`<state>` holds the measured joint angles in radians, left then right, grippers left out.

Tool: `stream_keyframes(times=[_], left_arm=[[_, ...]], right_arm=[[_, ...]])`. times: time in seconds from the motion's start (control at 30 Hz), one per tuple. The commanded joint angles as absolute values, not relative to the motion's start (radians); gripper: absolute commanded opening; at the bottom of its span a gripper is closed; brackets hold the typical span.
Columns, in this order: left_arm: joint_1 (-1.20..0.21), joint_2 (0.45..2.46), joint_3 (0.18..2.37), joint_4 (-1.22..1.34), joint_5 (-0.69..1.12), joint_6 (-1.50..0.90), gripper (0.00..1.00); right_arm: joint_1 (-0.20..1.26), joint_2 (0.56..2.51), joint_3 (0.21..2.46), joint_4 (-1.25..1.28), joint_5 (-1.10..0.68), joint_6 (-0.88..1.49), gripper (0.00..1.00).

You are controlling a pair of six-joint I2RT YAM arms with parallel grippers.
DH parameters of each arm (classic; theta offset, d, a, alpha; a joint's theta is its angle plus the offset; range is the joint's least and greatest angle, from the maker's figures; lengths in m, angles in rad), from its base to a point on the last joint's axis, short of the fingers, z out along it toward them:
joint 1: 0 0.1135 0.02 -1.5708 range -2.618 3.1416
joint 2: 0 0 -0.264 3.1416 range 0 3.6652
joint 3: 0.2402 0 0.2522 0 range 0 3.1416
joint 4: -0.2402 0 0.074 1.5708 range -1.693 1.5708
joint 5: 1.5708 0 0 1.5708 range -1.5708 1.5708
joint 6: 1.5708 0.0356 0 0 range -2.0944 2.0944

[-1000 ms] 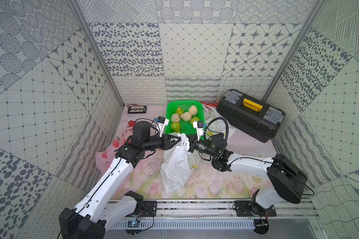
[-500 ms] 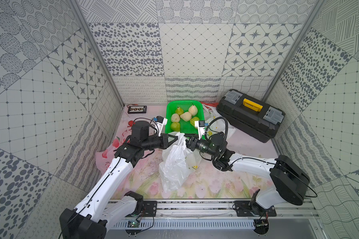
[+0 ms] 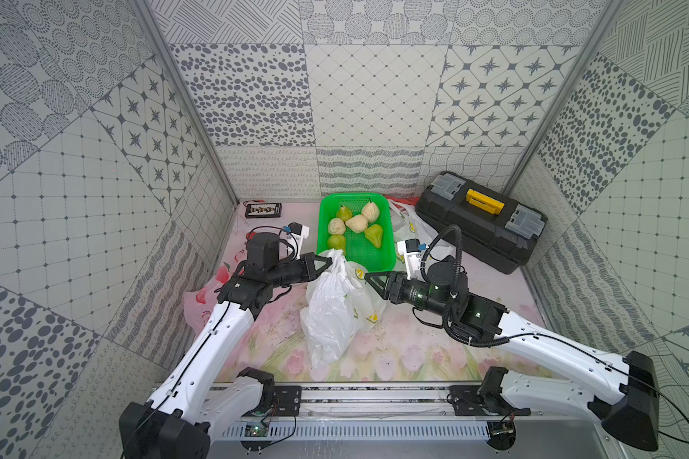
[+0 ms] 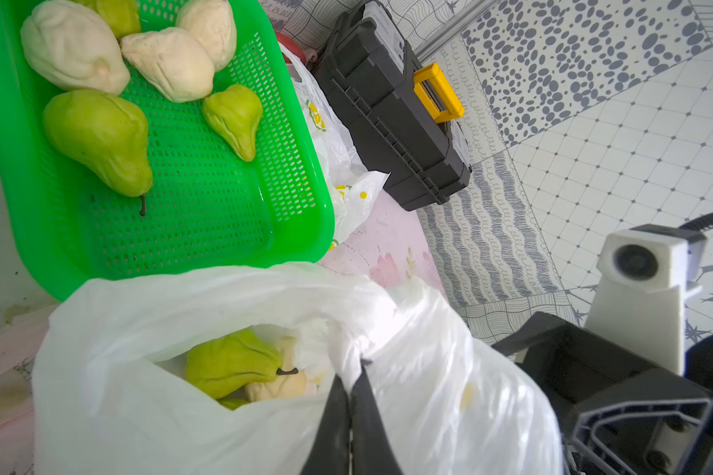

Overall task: Place the pears into plastic bags & tie knots
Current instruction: Tie the plastic bag at the center of the board.

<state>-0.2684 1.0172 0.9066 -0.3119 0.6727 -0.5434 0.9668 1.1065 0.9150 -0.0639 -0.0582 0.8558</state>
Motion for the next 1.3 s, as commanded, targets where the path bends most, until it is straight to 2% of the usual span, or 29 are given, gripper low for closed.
stream_keyframes(times=[0.0, 0.3, 0.63, 0.7, 0.8, 0.83, 1.13, 1.27], left_arm=[[-0.263, 1.023, 0.914, -0.250, 0.678, -0.580, 0.00], [-0.264, 1.007, 0.908, -0.259, 0.683, -0.570, 0.00], [-0.265, 1.006, 0.912, -0.258, 0.702, -0.563, 0.00], [-0.265, 1.003, 0.912, -0.257, 0.703, -0.567, 0.00], [-0.265, 0.994, 0.918, -0.261, 0.707, -0.564, 0.00], [-0.265, 0.992, 0.922, -0.268, 0.707, -0.557, 0.00], [-0.227, 0.944, 1.017, -0.487, 0.701, -0.438, 0.00], [-0.220, 0.945, 0.988, -0.522, 0.699, -0.426, 0.00]], right_arm=[[1.002, 1.185, 1.056, -0.214, -0.051, 0.797, 0.52], [1.025, 1.350, 1.229, -0.254, -0.093, 0.737, 0.53], [1.022, 1.396, 1.238, -0.240, -0.049, 0.759, 0.38], [1.017, 1.406, 1.239, -0.235, -0.046, 0.766, 0.30], [1.006, 1.407, 1.232, -0.251, -0.036, 0.783, 0.02], [1.000, 1.396, 1.228, -0.273, -0.027, 0.789, 0.00], [0.868, 1.212, 1.131, -0.495, -0.047, 0.763, 0.00], [0.838, 1.186, 1.082, -0.539, -0.035, 0.768, 0.00]])
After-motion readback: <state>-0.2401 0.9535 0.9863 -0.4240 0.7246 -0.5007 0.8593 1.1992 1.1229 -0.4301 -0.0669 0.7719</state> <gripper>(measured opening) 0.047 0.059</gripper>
